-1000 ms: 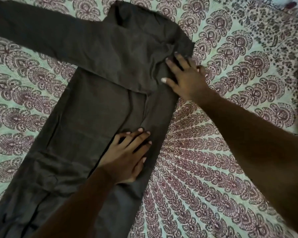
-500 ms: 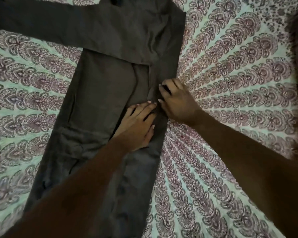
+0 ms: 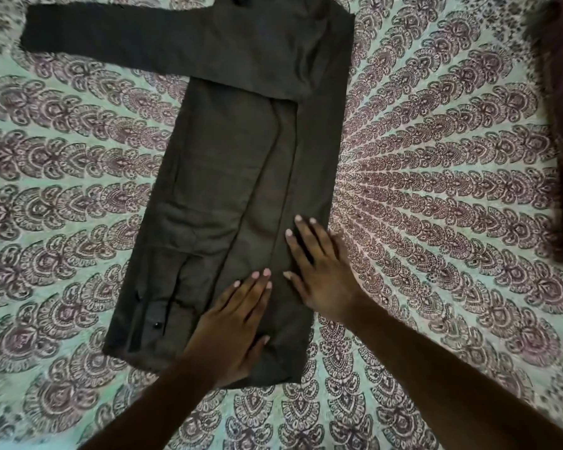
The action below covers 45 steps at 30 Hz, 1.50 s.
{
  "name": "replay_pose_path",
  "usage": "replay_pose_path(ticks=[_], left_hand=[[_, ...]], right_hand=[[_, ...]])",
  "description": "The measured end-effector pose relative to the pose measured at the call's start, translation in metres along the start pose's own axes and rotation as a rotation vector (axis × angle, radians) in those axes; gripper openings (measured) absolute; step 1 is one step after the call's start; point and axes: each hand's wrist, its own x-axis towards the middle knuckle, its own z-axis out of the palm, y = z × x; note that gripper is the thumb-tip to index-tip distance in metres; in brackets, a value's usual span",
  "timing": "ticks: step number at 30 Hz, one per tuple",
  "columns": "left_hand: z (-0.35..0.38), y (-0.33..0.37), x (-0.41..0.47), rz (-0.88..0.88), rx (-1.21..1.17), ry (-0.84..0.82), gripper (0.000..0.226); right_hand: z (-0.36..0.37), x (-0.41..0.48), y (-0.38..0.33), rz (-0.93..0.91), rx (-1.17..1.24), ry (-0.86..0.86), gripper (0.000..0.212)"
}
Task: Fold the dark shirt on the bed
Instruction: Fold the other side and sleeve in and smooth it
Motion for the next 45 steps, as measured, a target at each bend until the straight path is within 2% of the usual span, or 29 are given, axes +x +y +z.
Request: replay_pose_path(ticks=[4, 6, 8, 10, 11, 15, 18, 23, 26, 28, 30, 32, 34, 36, 41, 45], left_hand=[[-0.007, 0.013, -0.003, -0.185, -0.326, 0.077, 0.080], [-0.020, 0.015, 0.015, -0.226, -0.410, 0.125, 0.082], [-0.034, 0.011, 0.037, -0.159, -0.311, 0.106, 0.080], [-0.039, 0.003, 0.053, -0.053, -0.139, -0.006, 0.074], [-0.038, -0.002, 0.057, -0.009, -0.062, -0.067, 0.073], [-0.030, -0.016, 0.043, 0.037, 0.075, -0.167, 0.095], [-0.021, -0.018, 0.024, -0.001, 0.090, -0.160, 0.107], [-0.018, -0.018, 0.019, 0.004, 0.065, -0.130, 0.112], [-0.026, -0.018, 0.021, 0.007, 0.019, -0.203, 0.112], [-0.036, -0.015, 0.024, -0.017, -0.065, -0.218, 0.097], [-0.050, -0.011, 0.027, -0.047, -0.195, -0.138, 0.076], [-0.065, -0.013, 0.031, -0.081, -0.279, 0.022, 0.061], [-0.078, -0.021, 0.038, -0.141, -0.328, 0.186, 0.053], [-0.090, -0.035, 0.049, -0.224, -0.352, 0.281, 0.048], [-0.115, -0.094, 0.080, -0.382, -0.352, 0.389, 0.043], [-0.142, -0.166, 0.108, -0.493, -0.371, 0.400, 0.041]], right_hand=[[0.024, -0.050, -0.035, 0.044, 0.059, 0.016, 0.072], [0.034, -0.073, -0.052, 0.039, 0.069, 0.007, 0.073], [0.040, -0.095, -0.063, -0.029, 0.082, 0.017, 0.068], [0.039, -0.109, -0.064, -0.110, 0.092, 0.108, 0.059], [0.037, -0.110, -0.061, -0.094, 0.111, 0.170, 0.057], [0.018, -0.086, -0.043, 0.202, 0.236, 0.320, 0.054], [0.017, -0.065, -0.029, 0.236, 0.202, 0.218, 0.063], [0.038, -0.089, -0.036, 0.133, 0.201, 0.088, 0.077], [0.034, -0.109, -0.041, 0.081, 0.229, 0.048, 0.074], [0.023, -0.110, -0.042, 0.075, 0.270, 0.047, 0.065], [0.007, -0.099, -0.043, 0.095, 0.340, 0.087, 0.055], [-0.009, -0.077, -0.042, 0.125, 0.396, 0.137, 0.048], [-0.023, -0.049, -0.040, 0.152, 0.432, 0.194, 0.044], [-0.033, -0.015, -0.038, 0.159, 0.466, 0.238, 0.041], [-0.051, 0.078, -0.038, 0.194, 0.474, 0.273, 0.035], [-0.069, 0.158, -0.051, 0.252, 0.506, 0.311, 0.037]])
